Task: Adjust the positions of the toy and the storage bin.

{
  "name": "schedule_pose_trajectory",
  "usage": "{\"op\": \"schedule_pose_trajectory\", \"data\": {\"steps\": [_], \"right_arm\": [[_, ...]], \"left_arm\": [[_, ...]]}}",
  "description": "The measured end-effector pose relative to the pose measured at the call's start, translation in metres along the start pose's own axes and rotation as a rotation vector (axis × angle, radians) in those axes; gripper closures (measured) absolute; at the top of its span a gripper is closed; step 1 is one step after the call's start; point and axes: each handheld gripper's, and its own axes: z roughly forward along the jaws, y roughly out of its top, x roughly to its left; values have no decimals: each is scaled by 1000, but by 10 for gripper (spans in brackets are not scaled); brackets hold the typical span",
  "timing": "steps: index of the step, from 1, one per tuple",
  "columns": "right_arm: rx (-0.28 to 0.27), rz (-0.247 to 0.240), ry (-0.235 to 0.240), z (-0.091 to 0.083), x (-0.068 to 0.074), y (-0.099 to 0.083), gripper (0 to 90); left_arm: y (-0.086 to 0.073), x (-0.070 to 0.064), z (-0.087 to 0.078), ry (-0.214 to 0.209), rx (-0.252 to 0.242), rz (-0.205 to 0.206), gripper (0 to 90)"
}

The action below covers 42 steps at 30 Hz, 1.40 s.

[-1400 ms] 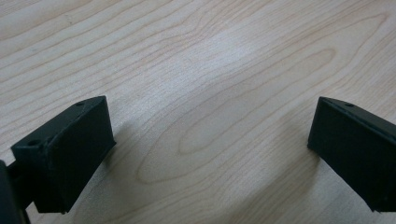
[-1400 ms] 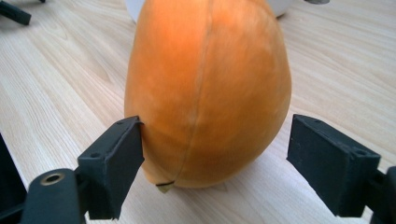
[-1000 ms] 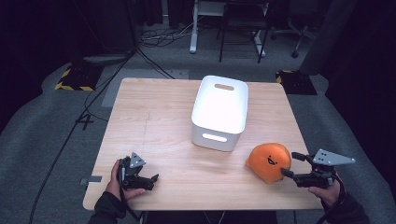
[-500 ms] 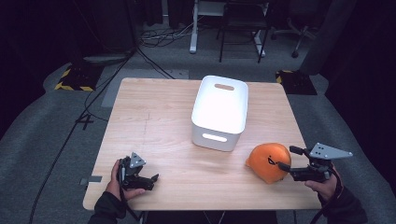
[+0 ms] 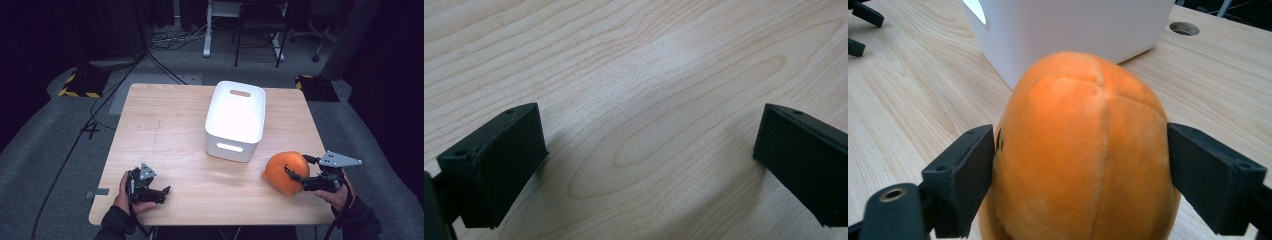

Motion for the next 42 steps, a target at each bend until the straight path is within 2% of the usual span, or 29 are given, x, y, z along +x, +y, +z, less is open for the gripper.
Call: {"op": "schedule_pose_trajectory", "data": {"steps": [3,6,9,10,12,13,14,15,17,18,21,22,23,24,25,27,28,31,34,35,36,37,39,41,42], "right_arm": [[-4,-3,-8,2,1,-3,213],[0,-9,6,2,-1,-6,345],[4,-9,12,1,-2,-6,390],[5,-8,15,1,-2,-6,397],[4,-4,21,1,-2,-7,432],[1,-2,22,1,-1,-7,448],[-2,-13,20,1,-1,-8,460],[-2,-13,20,1,-1,-8,460],[-3,-14,17,0,0,-8,474],[-9,-26,17,-2,0,-10,488],[-11,-21,25,-4,0,-11,501],[-18,-21,26,-5,0,-12,506],[-17,-21,30,-6,-1,-12,513],[-26,-24,31,-8,-1,-14,524],[-26,-24,31,-8,-1,-14,524],[-29,-21,31,-9,-1,-15,526],[-32,-17,29,-9,0,-15,525],[-30,-36,35,-10,-1,-16,525],[-31,-38,39,-10,-1,-16,526],[-32,-28,41,-10,-1,-16,525],[-31,-31,44,-10,-2,-17,525],[-34,-31,42,-10,-2,-17,525],[-31,-42,43,-10,-2,-18,522],[-34,-34,43,-10,-1,-18,520],[-38,-34,42,-10,-2,-19,519]], "left_arm": [[2,-2,1,8,0,-11,4],[4,-3,4,14,-4,-16,5],[9,-4,7,7,3,-7,8],[11,-5,9,8,-8,1,17],[15,-5,11,-11,-11,11,47],[16,-5,13,-20,-24,7,74],[21,-4,14,-22,-40,-7,176],[21,-4,14,-22,-40,-7,174],[27,-6,18,-56,-29,-6,155],[34,-10,19,-46,-32,26,173],[42,-14,19,-38,-31,45,188],[47,-15,17,-26,-50,46,188],[52,-15,17,-40,-70,34,195],[64,-16,13,-40,-105,27,198],[64,-16,13,-40,-105,27,201],[85,-15,8,-46,-152,23,204],[85,-15,8,-46,-152,23,205],[107,-16,4,-21,-208,8,204],[126,-16,-2,-18,-268,4,204],[131,-16,-2,-35,-281,-14,204],[136,-18,-1,-35,-306,-36,205],[144,-18,-2,-34,-305,-29,207],[153,-19,-1,-40,-336,-37,209],[168,-22,-2,-66,-359,-48,210],[173,-23,-2,-61,-366,-35,210]]}}
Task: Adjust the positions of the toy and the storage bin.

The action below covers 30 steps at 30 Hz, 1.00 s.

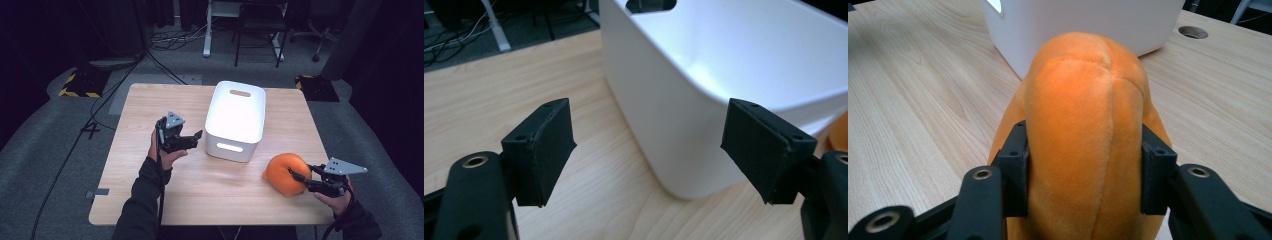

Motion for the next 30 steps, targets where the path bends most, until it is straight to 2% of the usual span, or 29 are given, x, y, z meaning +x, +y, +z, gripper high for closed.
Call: {"op": "schedule_pose_trajectory", "data": {"steps": [5,8,10,11,14,15,17,20,21,22,23,24,25,26,29,30], "right_arm": [[0,1,0,0,0,0,517],[1,-6,3,0,-1,0,515],[1,-3,5,0,-1,-1,513],[1,-3,6,0,-1,-1,511],[2,-4,8,-1,-1,-1,507],[2,-4,9,-1,-1,-1,506],[-2,1,7,-1,-1,-2,504],[-3,-4,9,-1,-1,-2,499],[-4,-5,12,-1,-1,-3,496],[-5,-7,12,-1,-1,-3,495],[-5,-7,12,-1,-1,-3,495],[-7,-5,15,-1,-1,-3,493],[-7,-5,15,-1,-1,-3,493],[-4,-4,15,-1,-1,-3,490],[-3,1,15,-1,-1,-4,489],[-8,-3,15,-1,-2,-4,488]], "left_arm": [[15,-9,9,-6,-8,14,210],[26,-15,16,-17,10,52,210],[29,-18,21,-16,7,52,211],[31,-19,24,-11,24,73,211],[34,-23,35,-6,45,70,213],[34,-24,38,-8,46,48,213],[34,-24,44,2,65,40,220],[33,-23,52,15,75,19,267],[32,-23,53,9,79,9,321],[30,-22,58,4,111,-6,337],[30,-22,58,4,111,-6,360],[28,-23,63,-1,141,11,407],[28,-23,63,-1,141,11,419],[26,-26,66,11,160,33,430],[23,-27,67,32,149,27,472],[22,-26,67,25,144,24,494]]}}
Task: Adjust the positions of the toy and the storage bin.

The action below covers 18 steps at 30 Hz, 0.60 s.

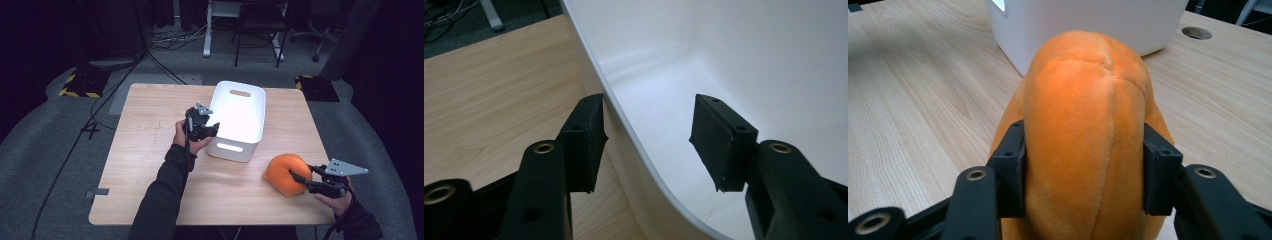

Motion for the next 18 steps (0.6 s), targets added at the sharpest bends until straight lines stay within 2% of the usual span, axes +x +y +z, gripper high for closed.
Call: {"op": "schedule_pose_trajectory", "data": {"steps": [1,3,4,9,15,17,18], "right_arm": [[0,0,0,0,0,0,488],[-2,4,-1,0,0,0,488],[2,7,1,0,1,0,487],[0,1,0,0,0,0,485],[0,-9,-2,-1,0,-1,483],[2,-11,-1,-1,0,-1,481],[1,-12,1,-1,-1,-1,479]], "left_arm": [[-1,1,0,-8,-1,-20,494],[-2,3,-1,-23,-5,-32,507],[-1,2,-3,-14,-1,-24,534],[-6,-3,-10,-17,-7,-19,539],[-18,-19,-24,-16,-37,-27,538],[-25,-26,-30,-12,-59,-38,534],[-33,-35,-37,-12,-73,-47,525]]}}
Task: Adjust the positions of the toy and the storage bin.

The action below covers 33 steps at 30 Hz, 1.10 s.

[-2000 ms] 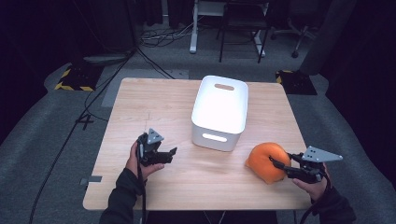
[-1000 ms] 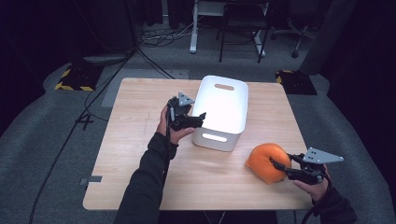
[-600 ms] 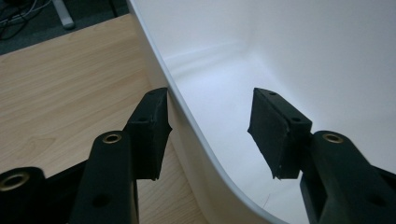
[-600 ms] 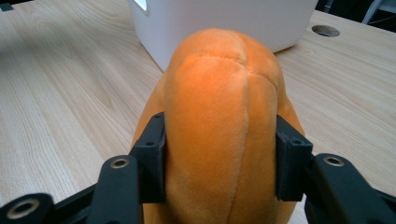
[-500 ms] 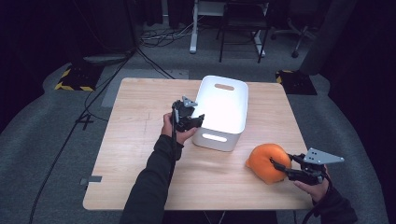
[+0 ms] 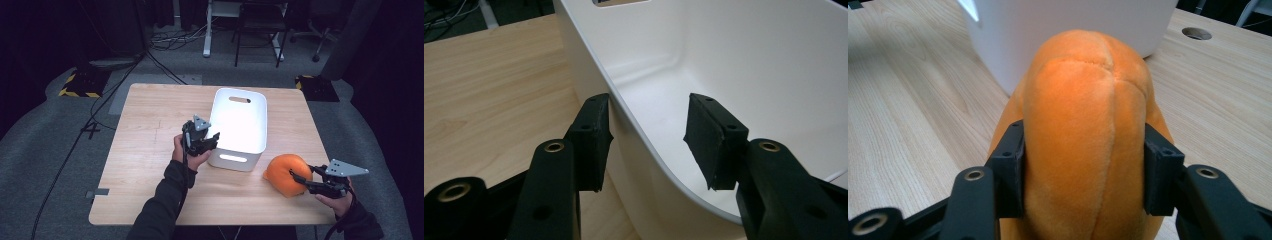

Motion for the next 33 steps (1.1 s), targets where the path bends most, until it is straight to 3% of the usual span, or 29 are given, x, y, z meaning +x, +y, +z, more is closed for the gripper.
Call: {"op": "schedule_pose_trajectory", "data": {"steps": [2,4,7,9,10,12,14,18,22,27,29,33], "right_arm": [[-1,2,0,0,0,0,479],[0,5,-1,0,0,0,478],[1,6,-1,0,0,0,478],[0,9,-1,0,0,0,478],[1,9,-2,0,0,0,478],[1,9,-1,0,0,0,478],[0,10,1,0,0,-1,478],[-4,4,0,-1,-2,-1,478],[-3,5,2,-1,-1,-1,478],[-4,6,0,-1,-1,-1,476],[-4,5,0,-1,-1,-1,475],[-2,1,1,-1,-1,-1,473]], "left_arm": [[-3,-3,-4,3,-1,21,520],[-10,-11,-9,-10,-26,10,502],[-15,-16,-14,-28,-26,13,496],[-16,-20,-15,-49,-23,21,418],[-17,-23,-16,-59,-34,63,370],[-16,-23,-18,-55,-39,83,351],[-16,-23,-19,-83,-56,84,268],[-13,-23,-30,-107,-83,113,218],[-11,-20,-44,-110,-108,151,191],[-17,-15,-54,-122,-101,169,180],[-21,-13,-58,-114,-101,172,188],[-36,-10,-61,-141,-84,183,227]]}}
